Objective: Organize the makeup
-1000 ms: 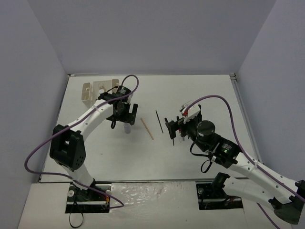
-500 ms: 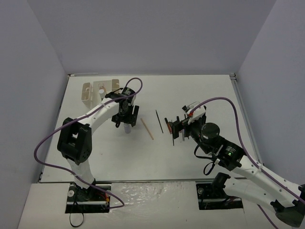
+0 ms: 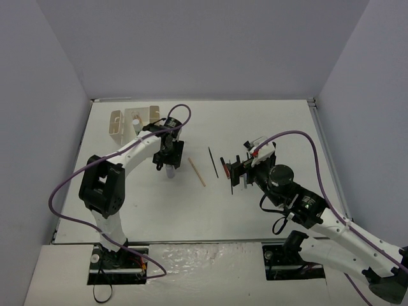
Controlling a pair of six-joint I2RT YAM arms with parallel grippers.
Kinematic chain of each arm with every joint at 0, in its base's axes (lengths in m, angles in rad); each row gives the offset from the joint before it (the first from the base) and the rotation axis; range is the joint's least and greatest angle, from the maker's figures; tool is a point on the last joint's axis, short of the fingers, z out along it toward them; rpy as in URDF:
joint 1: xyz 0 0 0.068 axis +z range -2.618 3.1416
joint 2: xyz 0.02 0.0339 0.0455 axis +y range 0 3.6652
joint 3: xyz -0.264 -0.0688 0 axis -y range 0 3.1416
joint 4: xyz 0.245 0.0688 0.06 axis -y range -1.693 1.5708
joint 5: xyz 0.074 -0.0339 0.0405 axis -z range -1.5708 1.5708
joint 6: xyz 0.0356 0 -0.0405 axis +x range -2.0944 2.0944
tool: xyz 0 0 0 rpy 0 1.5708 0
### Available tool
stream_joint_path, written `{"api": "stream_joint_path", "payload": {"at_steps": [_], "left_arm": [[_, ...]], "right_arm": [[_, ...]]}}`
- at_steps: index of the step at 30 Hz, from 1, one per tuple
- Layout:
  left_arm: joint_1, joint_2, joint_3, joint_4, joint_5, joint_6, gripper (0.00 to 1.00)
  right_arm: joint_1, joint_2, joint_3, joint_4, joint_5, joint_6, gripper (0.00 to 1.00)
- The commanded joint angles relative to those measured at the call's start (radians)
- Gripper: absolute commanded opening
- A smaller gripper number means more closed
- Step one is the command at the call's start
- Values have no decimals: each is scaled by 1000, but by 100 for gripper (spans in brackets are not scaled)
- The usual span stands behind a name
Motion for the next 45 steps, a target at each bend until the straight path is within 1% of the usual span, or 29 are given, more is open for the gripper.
{"api": "stream_joint_path", "payload": {"at_steps": [1,4,9,13,16,17,22,28,32,33,34,38,43,45], "left_arm": [[-7,-28,19,13,-20,-16,47],[-7,-27,19,8,-20,-16,44],[-6,-29,8,7,-17,-20,36],[-5,-51,12,-10,-19,-18,18],[-4,-86,51,-63,-32,-10,2],[-3,-97,69,-83,-38,-2,0],[43,-120,236,-219,-77,52,0],[200,-76,466,-330,-48,105,0],[283,5,646,-401,-42,132,0],[297,21,651,-413,-39,136,0],[321,53,708,-432,-28,143,0],[380,135,828,-448,11,143,0],[401,250,946,-473,54,144,0],[405,282,961,-472,64,141,0]], "right_arm": [[-6,-8,4,68,30,-2,100],[-6,-13,4,68,31,-3,100],[-6,-18,2,70,33,-5,100],[-6,-18,1,70,31,-5,100],[-5,-26,-1,70,30,-4,100],[-5,-29,-1,70,29,-3,100],[-6,-41,-2,70,28,1,100],[-5,-41,-3,70,12,7,100],[-4,-51,-9,70,8,7,100],[-4,-54,-9,71,6,7,100],[-4,-61,-10,71,2,7,100],[-3,-78,-13,71,2,7,100],[-3,-77,-13,70,4,7,100],[-3,-76,-15,71,5,7,100]]}}
